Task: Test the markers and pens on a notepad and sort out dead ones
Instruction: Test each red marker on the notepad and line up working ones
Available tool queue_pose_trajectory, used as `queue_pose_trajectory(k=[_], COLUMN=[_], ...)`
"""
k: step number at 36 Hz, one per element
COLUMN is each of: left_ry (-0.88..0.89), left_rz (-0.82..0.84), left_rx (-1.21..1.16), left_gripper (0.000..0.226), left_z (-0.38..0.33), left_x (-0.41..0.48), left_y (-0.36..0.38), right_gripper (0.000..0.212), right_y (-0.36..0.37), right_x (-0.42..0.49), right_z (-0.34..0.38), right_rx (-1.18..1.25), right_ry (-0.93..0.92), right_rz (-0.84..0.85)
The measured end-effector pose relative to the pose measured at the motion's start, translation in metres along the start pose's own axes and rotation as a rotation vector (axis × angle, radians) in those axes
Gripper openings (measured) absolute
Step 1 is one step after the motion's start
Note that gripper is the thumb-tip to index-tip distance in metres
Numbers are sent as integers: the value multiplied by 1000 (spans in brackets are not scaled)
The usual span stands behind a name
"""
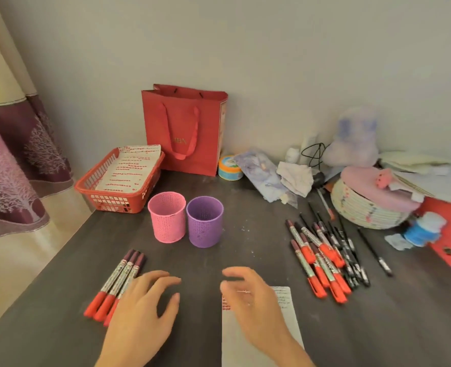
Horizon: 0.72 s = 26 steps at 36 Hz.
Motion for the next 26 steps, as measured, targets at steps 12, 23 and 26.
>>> queue_pose_trajectory(k=[12, 23, 26], left_ry=[164, 160, 155], left_rz=[361, 362, 373], left_rx=[112, 138, 145], left_gripper=[58, 64, 65], left_z=[-44, -44, -43], left_x=[-17, -19, -20], left_y=[79, 78, 80], right_gripper=[19, 30, 29], right_y=[-153, -150, -152], right_x=[-4, -10, -21], right_z=[-46, -51, -51], right_rx=[-824, -1103, -909], right_ry=[176, 266, 325], right_rz=[-240, -141, -190])
Point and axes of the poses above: each hand's wrist, its own x-axis towards the middle knuckle, its own y-axis out of the palm, z = x × y, the point moved 5 cm from there along x, towards the middle knuckle, and after that the axes turned 8 degrees about -y, right-handed, at the moved point
